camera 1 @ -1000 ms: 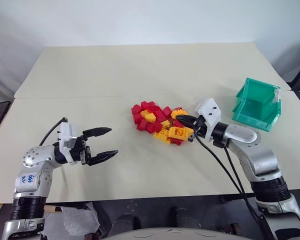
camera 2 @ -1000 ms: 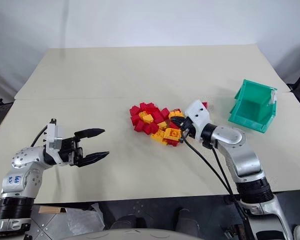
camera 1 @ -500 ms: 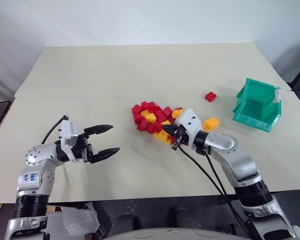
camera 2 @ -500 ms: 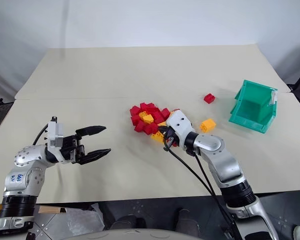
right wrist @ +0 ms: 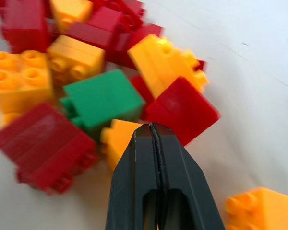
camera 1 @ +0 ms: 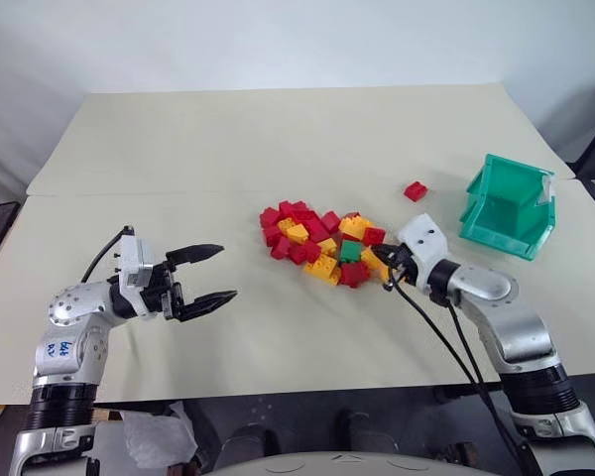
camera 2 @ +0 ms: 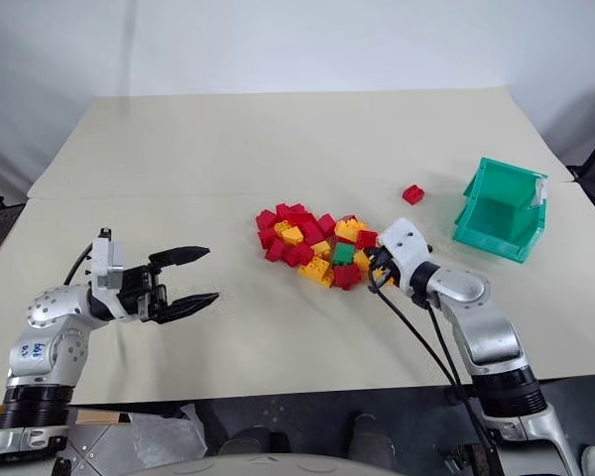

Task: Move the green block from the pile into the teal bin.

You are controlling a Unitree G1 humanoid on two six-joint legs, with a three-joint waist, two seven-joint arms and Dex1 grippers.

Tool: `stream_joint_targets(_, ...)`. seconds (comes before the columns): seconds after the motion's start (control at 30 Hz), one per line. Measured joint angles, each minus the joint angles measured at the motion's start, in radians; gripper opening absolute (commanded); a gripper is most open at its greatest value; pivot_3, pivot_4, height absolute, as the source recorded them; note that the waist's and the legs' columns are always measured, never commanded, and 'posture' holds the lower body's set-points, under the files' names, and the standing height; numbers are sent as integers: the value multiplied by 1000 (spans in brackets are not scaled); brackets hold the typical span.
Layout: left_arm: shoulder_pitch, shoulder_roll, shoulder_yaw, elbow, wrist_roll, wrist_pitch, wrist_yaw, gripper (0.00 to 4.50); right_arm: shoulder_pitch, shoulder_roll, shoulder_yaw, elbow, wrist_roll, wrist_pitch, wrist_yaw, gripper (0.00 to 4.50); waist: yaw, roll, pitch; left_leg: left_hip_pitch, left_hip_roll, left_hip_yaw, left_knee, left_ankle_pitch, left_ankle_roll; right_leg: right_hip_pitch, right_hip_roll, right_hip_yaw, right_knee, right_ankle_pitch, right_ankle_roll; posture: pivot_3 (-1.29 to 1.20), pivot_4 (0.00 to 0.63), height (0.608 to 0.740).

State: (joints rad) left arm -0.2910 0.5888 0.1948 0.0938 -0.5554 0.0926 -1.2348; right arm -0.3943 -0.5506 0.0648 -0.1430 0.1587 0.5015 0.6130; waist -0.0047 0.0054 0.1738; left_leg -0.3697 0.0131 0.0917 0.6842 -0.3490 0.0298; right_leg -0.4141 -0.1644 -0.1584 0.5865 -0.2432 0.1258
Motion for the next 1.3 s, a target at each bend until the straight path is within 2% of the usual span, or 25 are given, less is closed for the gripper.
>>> stream_joint_targets(0.17, -48, -10, -27, 28, 1, -5, -28, 4500, -44, 4, -32, -126, 84, 70, 29, 18, 1, 0, 0, 0, 0, 0, 0, 0, 0, 0, 0, 0, 0, 0, 0, 0, 150, 740)
stream_joint_targets(0.23, -66, -23, -47, 44, 3, -6, -44, 4500, -77, -28, -20, -161, 118, 113, 81, 373, 1, 0, 0, 0, 0, 0, 0, 0, 0, 0, 0, 0, 0, 0, 0, 0, 150, 740)
stream_joint_targets(0.37, -106, -27, -75, 100, 12, -19, -86, 4500, -136, -164, 50, -160, 153, 223, 219, 1609, 3, -1, 0, -1, -1, 0, 0, -1, 2, 0, 0, -1, -1, 0, 0, 0, 150, 740)
stream_joint_targets(0.53, -168, -60, -100, 135, 26, -49, -109, 4500, -315, -219, 173, -66, 106, 298, 296, 3313, -4, -1, 0, 0, -1, 1, 0, -1, 1, 0, 0, -1, -1, 0, 0, 0, 150, 740)
stream_joint_targets(0.63, -172, -65, -105, 159, 31, -55, -116, 4500, -415, -239, 283, 1, 75, 386, 362, 3313, -7, -1, 1, -1, -1, 1, 0, -1, 1, -1, 1, -1, -1, 0, 0, 0, 150, 740)
stream_joint_targets(0.77, -174, -81, -106, 160, 32, -75, -119, 4500, -458, -235, 377, 73, 31, 349, 438, 2328, -6, -1, 1, -2, -1, 2, 0, -1, 1, -1, 0, -2, -1, 0, 0, 0, 150, 740)
stream_joint_targets(1.03, -156, -108, -109, 152, 35, -94, -106, 4500, -545, -167, 399, 187, -22, 274, 468, 2328, -2, -1, 1, -2, -1, 3, 1, -1, 1, -1, 0, -2, -1, 0, 0, 0, 150, 740)
stream_joint_targets(1.3, -127, -114, -109, 132, 35, -97, -86, 4500, -580, -165, 434, 300, -111, 188, 530, 2328, -2, -1, 1, -2, -1, 4, 1, -1, 1, -1, 0, -2, -1, 0, 0, 0, 150, 740)
